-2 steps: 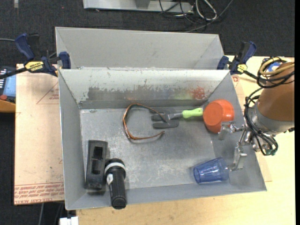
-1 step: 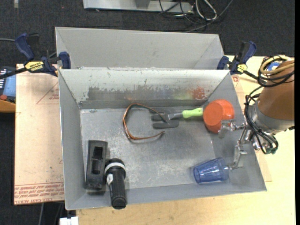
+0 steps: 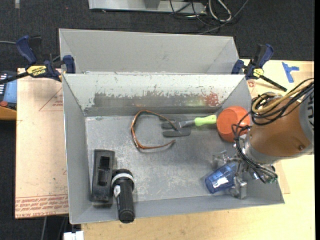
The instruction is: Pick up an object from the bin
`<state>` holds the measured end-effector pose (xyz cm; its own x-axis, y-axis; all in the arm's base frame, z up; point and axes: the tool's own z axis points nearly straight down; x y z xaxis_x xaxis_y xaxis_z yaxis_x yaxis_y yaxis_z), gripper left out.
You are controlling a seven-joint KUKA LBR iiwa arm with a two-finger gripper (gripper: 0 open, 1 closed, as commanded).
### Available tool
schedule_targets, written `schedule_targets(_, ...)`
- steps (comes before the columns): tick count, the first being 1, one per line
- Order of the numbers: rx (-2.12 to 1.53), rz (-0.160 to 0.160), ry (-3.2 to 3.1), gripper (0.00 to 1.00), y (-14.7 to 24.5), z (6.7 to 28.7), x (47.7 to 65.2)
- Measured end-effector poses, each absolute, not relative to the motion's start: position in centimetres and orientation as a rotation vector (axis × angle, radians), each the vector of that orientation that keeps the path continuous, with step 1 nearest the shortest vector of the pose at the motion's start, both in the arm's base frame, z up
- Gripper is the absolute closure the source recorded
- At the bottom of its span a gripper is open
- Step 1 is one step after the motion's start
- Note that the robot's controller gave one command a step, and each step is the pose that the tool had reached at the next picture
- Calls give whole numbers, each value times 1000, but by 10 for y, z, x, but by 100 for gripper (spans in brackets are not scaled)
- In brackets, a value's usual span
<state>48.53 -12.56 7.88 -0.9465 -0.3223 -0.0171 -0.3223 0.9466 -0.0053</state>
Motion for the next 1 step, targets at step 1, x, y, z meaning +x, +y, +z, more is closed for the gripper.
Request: schedule_targets(1,-652,-2,3068,0,-134,123,481)
